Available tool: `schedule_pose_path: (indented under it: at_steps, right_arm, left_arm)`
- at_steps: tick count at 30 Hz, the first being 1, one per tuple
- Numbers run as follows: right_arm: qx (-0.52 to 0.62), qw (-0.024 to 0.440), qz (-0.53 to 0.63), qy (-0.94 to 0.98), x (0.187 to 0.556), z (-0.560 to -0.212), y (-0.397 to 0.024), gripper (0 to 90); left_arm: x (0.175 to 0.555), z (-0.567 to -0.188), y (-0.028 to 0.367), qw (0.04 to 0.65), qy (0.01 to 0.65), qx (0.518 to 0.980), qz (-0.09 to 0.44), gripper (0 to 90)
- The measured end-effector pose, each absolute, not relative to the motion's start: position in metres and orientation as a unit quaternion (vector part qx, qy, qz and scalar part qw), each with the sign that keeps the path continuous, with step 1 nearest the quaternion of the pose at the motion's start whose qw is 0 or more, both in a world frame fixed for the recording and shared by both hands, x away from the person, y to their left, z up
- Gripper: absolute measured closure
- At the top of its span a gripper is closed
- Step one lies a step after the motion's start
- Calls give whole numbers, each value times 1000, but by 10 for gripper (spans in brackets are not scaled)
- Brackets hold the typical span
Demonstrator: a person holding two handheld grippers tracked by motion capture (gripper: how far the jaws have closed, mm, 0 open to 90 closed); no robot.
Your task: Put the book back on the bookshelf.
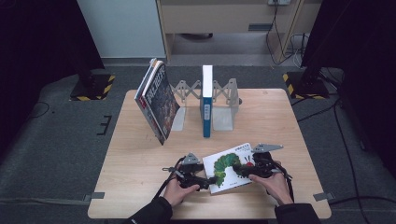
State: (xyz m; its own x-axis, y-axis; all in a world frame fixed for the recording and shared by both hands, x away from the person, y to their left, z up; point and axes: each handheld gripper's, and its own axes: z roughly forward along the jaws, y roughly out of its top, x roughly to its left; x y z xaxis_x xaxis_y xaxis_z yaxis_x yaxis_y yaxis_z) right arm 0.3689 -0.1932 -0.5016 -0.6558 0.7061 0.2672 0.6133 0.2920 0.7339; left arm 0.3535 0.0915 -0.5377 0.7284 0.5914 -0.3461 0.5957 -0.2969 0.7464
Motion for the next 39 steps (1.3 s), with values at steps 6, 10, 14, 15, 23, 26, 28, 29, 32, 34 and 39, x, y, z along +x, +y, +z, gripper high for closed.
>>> schedule_pose_path:
  at_steps: [6, 10, 14, 15, 23, 26, 28, 29, 32, 34, 39]
  right_arm:
    - [415, 53, 415, 808, 369, -509, -190, 362]
    - [409, 59, 416, 810, 370, -510, -189, 363]
    - [398, 56, 430, 809, 368, -509, -183, 364]
    - [398, 56, 430, 809, 368, -509, -183, 364]
    - [387, 49, 446, 805, 367, -508, -179, 373]
    - [386, 46, 449, 804, 368, -508, -179, 370]
    - [392, 50, 445, 804, 367, -507, -179, 322]
    - [392, 50, 445, 804, 367, -507, -179, 322]
    - [398, 68, 439, 802, 367, -503, -184, 346]
    - [400, 76, 443, 799, 367, -502, -186, 346]
    - [413, 106, 415, 804, 366, -500, -189, 338]
  left_arm:
    - [355, -538, 95, 472, 375, 798, -14, 135]
    - [355, -538, 96, 472, 376, 797, -13, 134]
    - [355, -538, 96, 473, 374, 798, -16, 120]
    - [355, -538, 96, 473, 374, 798, -16, 119]
    - [355, -538, 97, 472, 379, 796, -11, 146]
    - [355, -538, 97, 472, 380, 795, -9, 152]
    - [355, -538, 98, 473, 382, 794, -11, 154]
    - [355, -538, 98, 473, 382, 794, -11, 168]
    - [356, -539, 100, 476, 386, 790, -14, 175]
    - [356, -539, 100, 477, 387, 789, -14, 177]
    - [356, -539, 100, 476, 390, 788, -13, 211]
